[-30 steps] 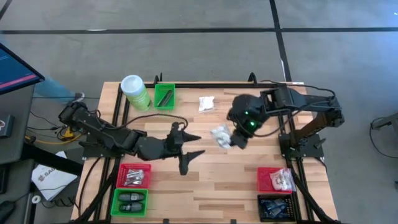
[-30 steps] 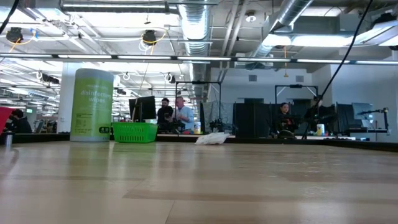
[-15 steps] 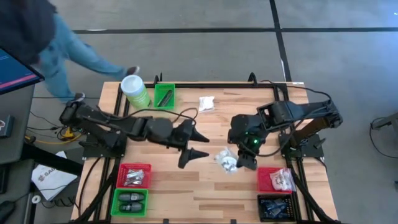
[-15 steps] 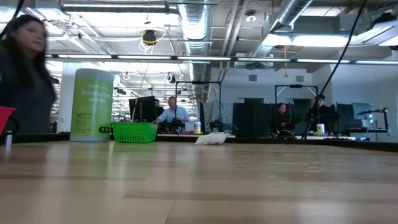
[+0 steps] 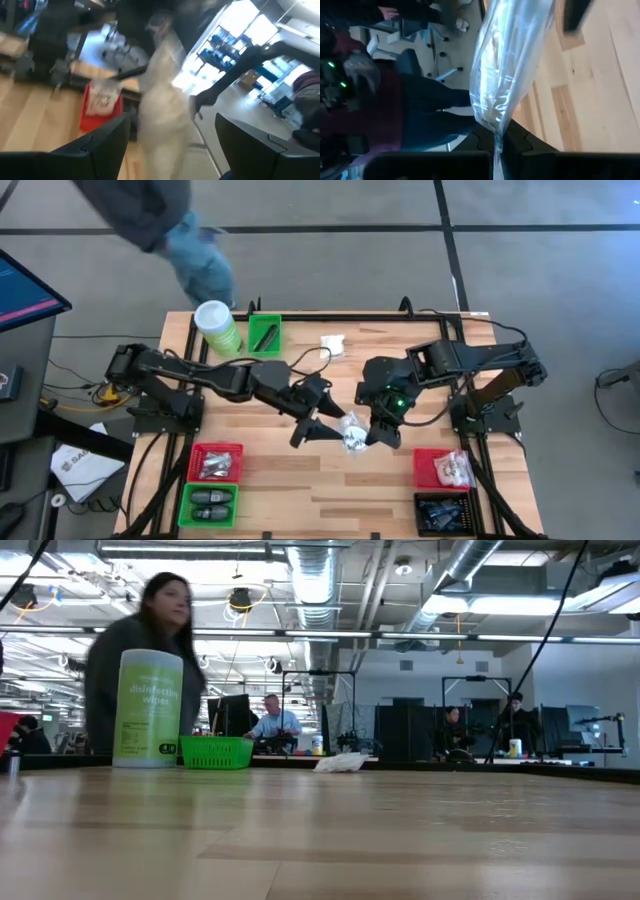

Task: Pick & Place Travel size toiletries
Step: Put the cotton pack into the right red bin

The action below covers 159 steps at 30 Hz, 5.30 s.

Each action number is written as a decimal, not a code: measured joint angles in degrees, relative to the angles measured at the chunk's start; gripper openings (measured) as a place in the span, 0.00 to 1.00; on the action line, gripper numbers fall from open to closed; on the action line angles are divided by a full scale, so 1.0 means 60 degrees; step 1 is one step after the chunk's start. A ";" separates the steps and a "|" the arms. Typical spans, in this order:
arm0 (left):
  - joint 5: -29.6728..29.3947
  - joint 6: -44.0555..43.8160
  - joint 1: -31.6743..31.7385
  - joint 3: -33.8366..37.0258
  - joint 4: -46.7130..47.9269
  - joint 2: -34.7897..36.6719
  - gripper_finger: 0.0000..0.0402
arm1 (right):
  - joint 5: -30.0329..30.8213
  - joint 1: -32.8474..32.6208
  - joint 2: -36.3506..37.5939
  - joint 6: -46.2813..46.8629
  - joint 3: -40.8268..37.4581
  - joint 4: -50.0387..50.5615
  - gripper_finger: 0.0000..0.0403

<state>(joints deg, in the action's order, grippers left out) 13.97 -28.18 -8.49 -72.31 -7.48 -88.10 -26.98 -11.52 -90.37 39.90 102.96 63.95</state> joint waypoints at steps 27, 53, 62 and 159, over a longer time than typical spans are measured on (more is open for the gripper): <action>0.0479 -0.0710 -0.0058 0.0011 -0.0813 -0.0413 0.08 | 0.0017 0.0598 0.0265 -0.0319 0.0004 -0.0003 0.19; -0.3743 -0.0882 0.0082 0.0036 -0.3589 0.0471 0.06 | 0.9049 -0.1327 0.2949 0.0360 -0.0010 -0.3116 0.59; -0.4421 -0.0706 0.0080 0.0040 -0.4337 0.0457 0.06 | 1.0524 -0.2016 0.2700 -0.0468 0.0011 -0.4110 0.59; -0.4836 -0.0882 0.0219 0.1126 0.1413 0.2475 0.81 | 0.6295 -0.6493 0.2047 1.2894 -0.3510 0.2881 0.00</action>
<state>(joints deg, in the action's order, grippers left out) -15.05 -33.47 -7.18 -65.56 0.99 -73.25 10.79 -50.48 -78.08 117.26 81.89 81.24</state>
